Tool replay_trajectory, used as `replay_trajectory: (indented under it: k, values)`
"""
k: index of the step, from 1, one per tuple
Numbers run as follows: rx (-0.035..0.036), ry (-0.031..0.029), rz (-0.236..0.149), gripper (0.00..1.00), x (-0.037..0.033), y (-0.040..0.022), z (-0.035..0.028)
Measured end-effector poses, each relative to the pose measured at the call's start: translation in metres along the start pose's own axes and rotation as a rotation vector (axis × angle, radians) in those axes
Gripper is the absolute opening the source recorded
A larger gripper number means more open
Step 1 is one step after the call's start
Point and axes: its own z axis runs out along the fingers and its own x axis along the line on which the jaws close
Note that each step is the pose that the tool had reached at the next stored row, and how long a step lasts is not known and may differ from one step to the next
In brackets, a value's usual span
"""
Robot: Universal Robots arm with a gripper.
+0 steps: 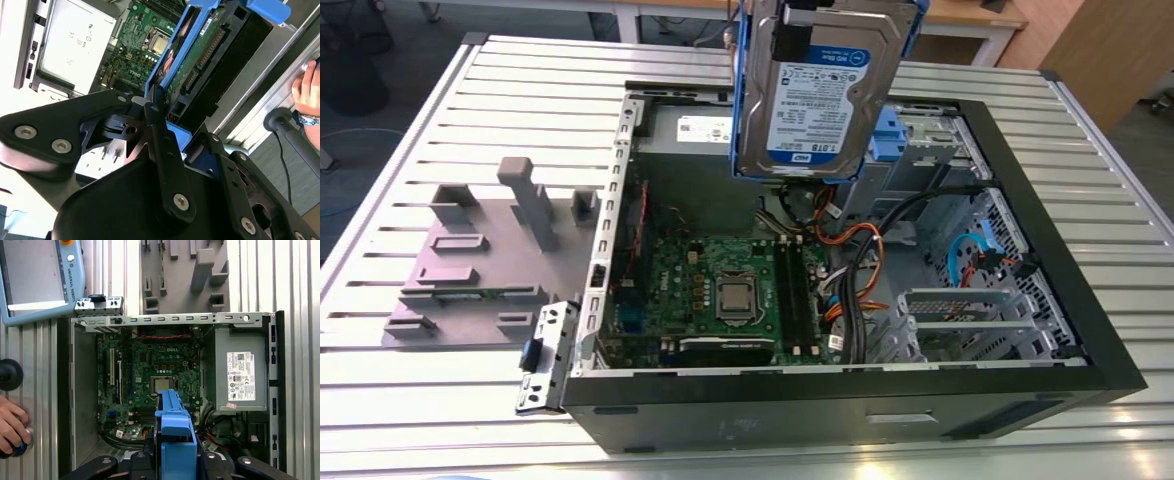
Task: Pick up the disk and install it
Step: 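Pick up the disk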
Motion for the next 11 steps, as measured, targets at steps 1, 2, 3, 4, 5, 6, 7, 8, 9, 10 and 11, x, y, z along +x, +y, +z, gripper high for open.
replay_trajectory:
  k: [1, 2, 3, 4, 5, 6, 7, 8, 9, 10, 11]
  values:
    - [0.0, 0.0001, 0.0, 0.37, 0.0, 0.0, 0.0]
    - [-0.0001, 0.0002, 0.0, 0.37, 0.0, 0.0, 0.0]
    - [0.0, 0.0003, 0.0, 0.37, 0.0, 0.0, 0.0]
    - [0.0, 0.0003, 0.0, 0.37, 0.0, 0.0, 0.0]
    - [0.0, 0.0006, 0.0, 0.37, 0.0001, 0.0, 0.0]
    - [0.0, 0.0006, 0.0, 0.37, 0.0001, 0.0, 0.0]
    - [0.0, 0.0006, 0.0, 0.37, 0.0004, 0.0001, 0.0001]
    - [0.0001, 0.0005, 0.0, 0.37, 0.0008, 0.0, 0.0001]
    - [0.0, 0.0007, 0.0, 0.37, 0.0013, 0.0, 0.0002]
    - [0.0001, 0.0006, 0.0, 0.37, 0.0022, -0.0001, 0.0003]
    - [0.0, 0.0003, 0.0, 0.37, 0.0032, -0.0001, 0.0004]
